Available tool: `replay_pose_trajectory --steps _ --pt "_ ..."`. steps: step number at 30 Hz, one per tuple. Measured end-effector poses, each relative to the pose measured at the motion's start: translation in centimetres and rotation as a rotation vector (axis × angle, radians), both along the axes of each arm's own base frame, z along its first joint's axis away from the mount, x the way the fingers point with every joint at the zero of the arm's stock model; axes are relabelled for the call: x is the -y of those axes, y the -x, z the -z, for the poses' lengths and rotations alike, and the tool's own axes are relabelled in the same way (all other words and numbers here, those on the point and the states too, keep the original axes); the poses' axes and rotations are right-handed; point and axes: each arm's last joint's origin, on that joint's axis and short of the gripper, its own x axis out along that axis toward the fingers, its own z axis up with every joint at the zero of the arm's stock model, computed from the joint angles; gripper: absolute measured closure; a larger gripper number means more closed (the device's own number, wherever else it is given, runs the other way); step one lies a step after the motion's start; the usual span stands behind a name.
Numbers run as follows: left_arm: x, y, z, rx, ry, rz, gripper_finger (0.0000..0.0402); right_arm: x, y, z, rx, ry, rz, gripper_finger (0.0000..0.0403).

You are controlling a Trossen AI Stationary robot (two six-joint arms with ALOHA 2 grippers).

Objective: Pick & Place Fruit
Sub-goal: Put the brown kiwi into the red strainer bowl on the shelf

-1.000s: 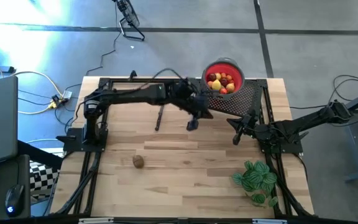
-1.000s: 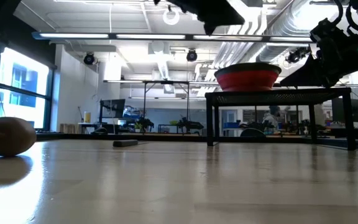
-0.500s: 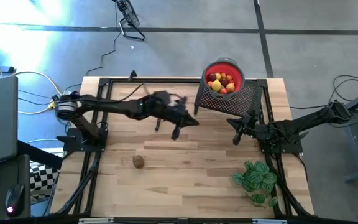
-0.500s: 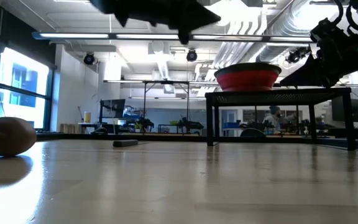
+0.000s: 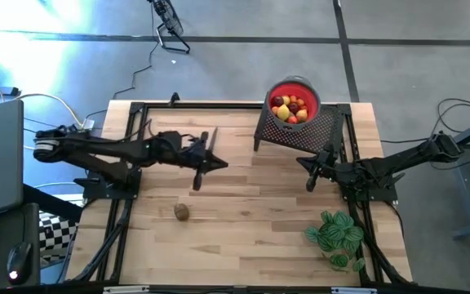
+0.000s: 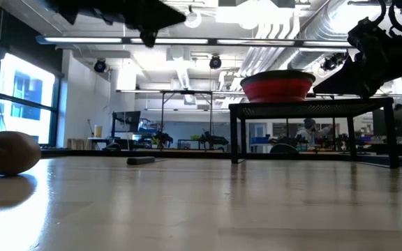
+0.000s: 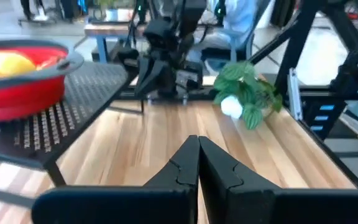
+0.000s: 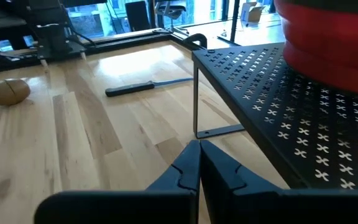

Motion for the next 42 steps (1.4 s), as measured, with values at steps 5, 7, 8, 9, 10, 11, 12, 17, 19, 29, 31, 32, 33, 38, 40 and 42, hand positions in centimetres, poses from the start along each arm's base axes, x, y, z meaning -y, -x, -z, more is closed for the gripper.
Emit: replay_pose_trajectory --steps 5,7,8,9,10,11,12,17,19,29,31,32,33,38,40,42 --pt "1.0 1.4 0.1 -0.019 0.003 0.024 0.0401 -0.1 0.0 -0.1 0.003 0.001 -0.017 0.0401" --pt "1.2 1.8 0.1 -0.035 0.003 0.032 0.0401 -0.1 0.0 -0.1 0.003 0.002 -0.017 0.0401" --pt "1.3 1.8 0.0 -0.032 0.004 0.044 0.0401 -0.1 0.0 -0.1 0.002 0.002 -0.018 0.0401" --pt "1.4 1.8 0.1 -0.039 0.005 0.046 0.0401 -0.1 0.0 -0.1 0.002 0.002 -0.019 0.0401" --pt "1.4 1.9 0.2 -0.051 0.007 0.057 0.0401 -0.1 0.0 -0.1 0.002 0.002 -0.019 0.0401" --pt "1.4 1.9 0.2 -0.053 0.008 0.064 0.0401 -0.1 0.0 -0.1 0.002 0.002 -0.019 0.0401" --pt "1.4 1.9 0.2 -0.049 0.009 0.065 0.0401 -0.1 0.0 -0.1 0.002 0.002 -0.019 0.0401" --pt "1.3 1.9 0.4 -0.073 0.009 0.063 0.0401 -0.1 -0.1 0.0 -0.004 0.004 -0.016 0.0401" --pt "1.3 1.9 0.4 -0.071 0.009 0.064 0.0401 -0.1 -0.1 0.0 -0.004 0.005 -0.013 0.0401" --pt "1.3 2.0 0.6 -0.099 0.010 0.064 0.0401 -0.1 -0.1 0.1 -0.007 0.006 -0.013 0.0401" --pt "1.3 2.0 0.7 -0.112 0.010 0.064 0.0401 -0.1 -0.1 0.1 -0.009 0.009 -0.014 0.0401" --pt "1.3 2.0 0.8 -0.120 0.011 0.064 0.0401 -0.1 -0.1 0.1 -0.009 0.009 -0.014 0.0401" --pt "1.3 2.1 0.9 -0.125 0.011 0.064 0.0401 -0.1 -0.1 0.1 -0.009 0.009 -0.014 0.0401" --pt "1.4 2.1 0.9 -0.131 0.015 0.083 0.0401 -0.1 -0.1 0.1 -0.009 0.008 -0.014 0.0401" --pt "1.4 2.1 0.9 -0.131 0.025 0.086 0.0401 -0.1 -0.1 0.1 -0.007 0.006 -0.013 0.0401" --pt "1.4 2.1 0.9 -0.134 0.052 0.081 0.0401 -0.1 -0.1 0.1 -0.007 0.006 -0.013 0.0401"
